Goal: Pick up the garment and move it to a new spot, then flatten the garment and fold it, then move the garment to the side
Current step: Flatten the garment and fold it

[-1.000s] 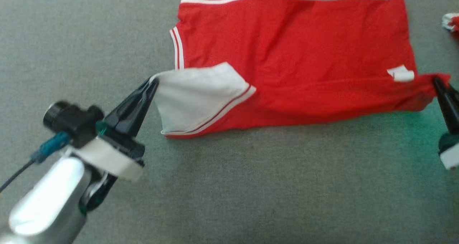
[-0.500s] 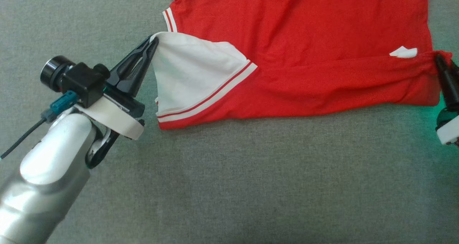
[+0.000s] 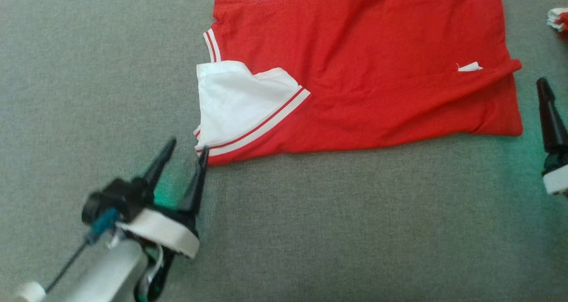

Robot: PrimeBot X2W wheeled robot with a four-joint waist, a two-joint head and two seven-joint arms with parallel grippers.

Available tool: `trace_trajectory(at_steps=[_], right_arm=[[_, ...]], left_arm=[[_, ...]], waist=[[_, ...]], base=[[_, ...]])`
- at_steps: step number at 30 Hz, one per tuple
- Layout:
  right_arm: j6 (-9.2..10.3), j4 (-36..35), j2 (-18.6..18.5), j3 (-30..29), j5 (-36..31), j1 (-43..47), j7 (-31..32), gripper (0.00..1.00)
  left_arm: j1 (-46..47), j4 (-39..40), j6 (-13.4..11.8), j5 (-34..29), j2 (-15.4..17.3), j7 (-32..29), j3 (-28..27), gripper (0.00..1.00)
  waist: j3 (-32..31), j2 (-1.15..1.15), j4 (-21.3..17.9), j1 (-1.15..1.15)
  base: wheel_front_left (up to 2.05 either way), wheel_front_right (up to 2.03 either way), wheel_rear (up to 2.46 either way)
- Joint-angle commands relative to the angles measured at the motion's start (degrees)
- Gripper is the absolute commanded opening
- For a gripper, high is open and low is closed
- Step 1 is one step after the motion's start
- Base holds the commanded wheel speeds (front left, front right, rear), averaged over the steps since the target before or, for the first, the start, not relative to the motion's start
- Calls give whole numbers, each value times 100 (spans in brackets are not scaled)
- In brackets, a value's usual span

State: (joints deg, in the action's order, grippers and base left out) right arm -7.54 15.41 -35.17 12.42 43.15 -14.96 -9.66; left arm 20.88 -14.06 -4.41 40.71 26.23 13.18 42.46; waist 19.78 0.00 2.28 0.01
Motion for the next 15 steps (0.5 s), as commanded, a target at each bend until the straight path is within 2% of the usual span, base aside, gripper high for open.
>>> trace_trajectory(at_steps=[1,3,6,15], right_arm=[[5,-194,-109,-17,-68,156,-48,100],[5,-303,-33,-86,-129,283,-3,100],[5,-467,65,-192,-194,413,82,100],[5,-723,238,-488,-400,584,302,100]], left_arm=[[129,132,-75,17,116,40,-258,100],[-5,32,-215,55,32,37,-254,100],[-50,-180,-286,95,-68,59,-282,100],[119,-806,-85,143,-268,-160,-68,98]], waist=[[-46,0,-4,-1],[-95,0,-21,-1],[-135,0,-58,-1],[-120,0,-143,-1]], base=[[0,0,0],[0,0,0],[0,0,0],[0,0,0]])
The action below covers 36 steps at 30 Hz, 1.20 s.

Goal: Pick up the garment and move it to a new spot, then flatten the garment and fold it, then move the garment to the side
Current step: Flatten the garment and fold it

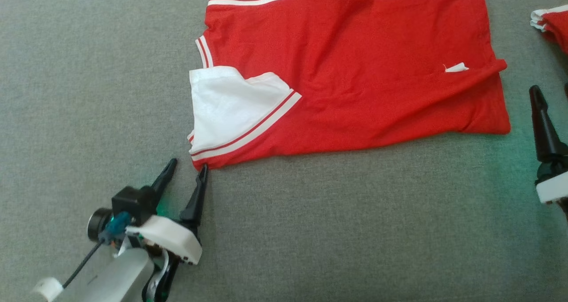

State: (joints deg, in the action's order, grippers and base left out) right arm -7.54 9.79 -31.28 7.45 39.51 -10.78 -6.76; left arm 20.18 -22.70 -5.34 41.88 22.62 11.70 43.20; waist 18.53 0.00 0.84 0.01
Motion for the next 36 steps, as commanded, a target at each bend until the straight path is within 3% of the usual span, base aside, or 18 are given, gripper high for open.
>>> trace_trajectory(at_steps=[1,2,3,4,5,11,23,24,26,27,28,29,36], right_arm=[[5,-168,-132,4,-67,173,36,100],[5,-173,-107,7,-87,175,64,100],[5,-170,-78,15,-94,171,100,100],[5,-154,-52,24,-100,160,145,100],[5,-123,-28,32,-102,142,197,100],[5,377,143,-20,-369,-37,605,100],[5,1217,637,-143,-935,-474,1359,100],[5,1278,665,-159,-939,-485,1447,96],[5,1344,709,-159,-896,-465,1628,67],[5,1336,720,-159,-852,-450,1686,40],[5,1300,708,-144,-825,-435,1699,8],[5,1254,681,-116,-807,-406,1697,0],[5,956,460,-208,-487,25,1578,0]], left_arm=[[218,-2,57,47,64,-36,-124,78],[251,-63,94,64,39,-35,-121,49],[291,-127,119,59,30,-19,-121,34],[329,-186,156,48,19,-3,-110,5],[363,-239,206,45,3,10,-95,0],[473,-445,483,50,-6,39,-6,0],[575,-261,531,-15,-26,110,48,0],[582,-252,530,-21,-23,112,53,0],[597,-233,522,-28,-8,124,44,0],[598,-221,516,-23,1,132,31,0],[597,-207,512,-18,12,140,18,0],[589,-191,506,-11,24,148,4,0],[300,56,399,120,194,166,-95,0]], waist=[[15,0,2,-1],[24,0,5,-1],[34,0,7,-1],[44,0,10,-1],[51,0,15,-1],[39,0,64,-1],[72,0,240,-1],[70,0,250,-1],[61,0,264,-1],[59,0,263,-1],[56,0,261,-1],[44,0,257,-1],[-200,0,219,-1]], base=[[0,0,0],[0,0,0],[0,0,0],[0,0,0],[0,0,0],[0,0,0],[0,0,0],[0,0,0],[0,0,0],[0,0,0],[0,0,0],[0,0,0],[0,0,0]])
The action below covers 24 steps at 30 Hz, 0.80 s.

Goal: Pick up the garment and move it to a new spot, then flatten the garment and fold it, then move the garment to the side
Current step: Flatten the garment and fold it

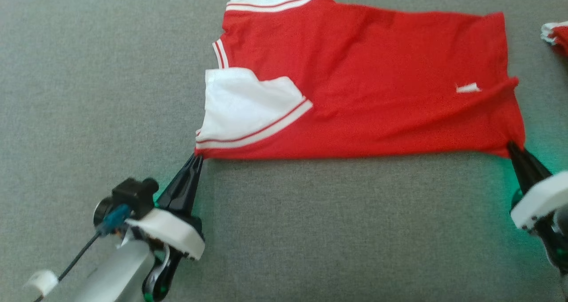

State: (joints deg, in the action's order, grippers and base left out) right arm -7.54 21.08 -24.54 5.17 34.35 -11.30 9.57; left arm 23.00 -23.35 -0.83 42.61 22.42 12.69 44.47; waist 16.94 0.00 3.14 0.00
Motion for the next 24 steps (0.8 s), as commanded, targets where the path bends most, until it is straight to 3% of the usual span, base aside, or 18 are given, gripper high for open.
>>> trace_trajectory(at_steps=[1,8,14,22,23,24], right_arm=[[5,-232,-250,-7,103,163,-56,0],[5,-593,-457,-111,480,733,-48,0],[5,-693,-661,-95,696,1072,-82,0],[5,-608,-944,-183,541,1540,-41,0],[5,-615,-954,-201,501,1564,-52,11],[5,-621,-951,-224,458,1578,-71,45]], left_arm=[[-46,198,-83,78,252,63,-246,0],[-833,1055,-403,357,536,-6,-357,0],[-1645,1979,-831,436,758,-102,-279,0],[-2182,2804,-1120,450,898,-469,18,0],[-2190,2828,-1138,450,893,-494,33,0],[-2185,2836,-1150,447,882,-513,47,0]], waist=[[-75,0,-22,0],[-325,0,-131,0],[-532,0,-175,0],[-695,0,-31,0],[-694,0,-18,0],[-692,0,-7,0]], base=[[0,0,0],[0,0,0],[0,0,0],[0,0,0],[0,0,0],[0,0,0]])
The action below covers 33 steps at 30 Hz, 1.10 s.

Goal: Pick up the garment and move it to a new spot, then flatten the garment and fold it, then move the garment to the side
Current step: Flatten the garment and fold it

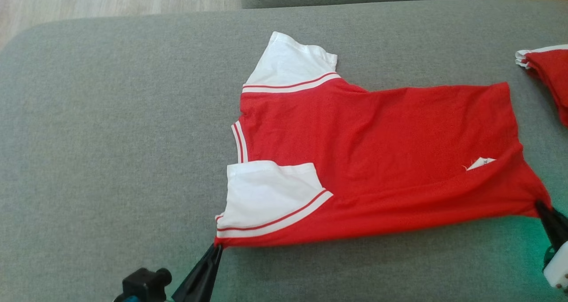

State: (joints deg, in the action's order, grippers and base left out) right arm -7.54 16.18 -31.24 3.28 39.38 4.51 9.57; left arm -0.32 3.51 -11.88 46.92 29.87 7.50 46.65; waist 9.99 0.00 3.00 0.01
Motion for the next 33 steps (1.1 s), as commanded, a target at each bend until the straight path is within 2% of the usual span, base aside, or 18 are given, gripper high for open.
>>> trace_trajectory(at_steps=[1,2,3,6,12,14,17,20,25,29,33], right_arm=[[5,-136,-264,-73,-99,-5,-112,100],[5,-139,-240,-122,-162,-15,-154,100],[5,-162,-215,-151,-226,-26,-190,100],[5,-261,-172,-183,-307,-43,-267,100],[5,-873,-98,-311,-611,-128,-531,100],[5,-1068,-57,-338,-670,-183,-531,100],[5,-1351,9,-401,-754,-315,-493,100],[5,-1622,80,-408,-806,-527,-440,100],[5,-1904,171,-322,-925,-903,-394,100],[5,-2014,285,-310,-998,-1106,-367,100],[5,-2060,403,-355,-1065,-1165,-409,100]], left_arm=[[162,142,-58,9,125,-14,-159,6],[180,127,-75,0,121,-57,-140,42],[213,125,-82,-13,118,-103,-120,100],[302,169,-99,-48,141,-176,-114,100],[1400,746,-85,-465,619,-670,-389,100],[2034,835,73,-641,770,-905,-494,100],[3173,713,478,-739,752,-1347,-593,100],[4318,96,936,-734,630,-1974,-566,100],[5904,-1437,1620,-477,271,-3195,-364,100],[6785,-2478,1807,-274,46,-3756,-319,100],[7325,-3163,1895,-141,-137,-3834,-261,100]], waist=[[5,0,16,-1],[9,0,20,-1],[10,0,21,-1],[11,0,16,-1],[234,0,13,-1],[411,0,8,-1],[741,0,-12,-1],[1113,0,-121,-1],[1668,0,-381,-1],[2053,0,-609,-1],[2327,0,-757,-1]], base=[[0,0,0],[0,0,0],[0,0,0],[0,0,0],[0,0,0],[0,0,0],[0,0,0],[0,0,0],[0,0,0],[0,0,0],[0,0,0]])
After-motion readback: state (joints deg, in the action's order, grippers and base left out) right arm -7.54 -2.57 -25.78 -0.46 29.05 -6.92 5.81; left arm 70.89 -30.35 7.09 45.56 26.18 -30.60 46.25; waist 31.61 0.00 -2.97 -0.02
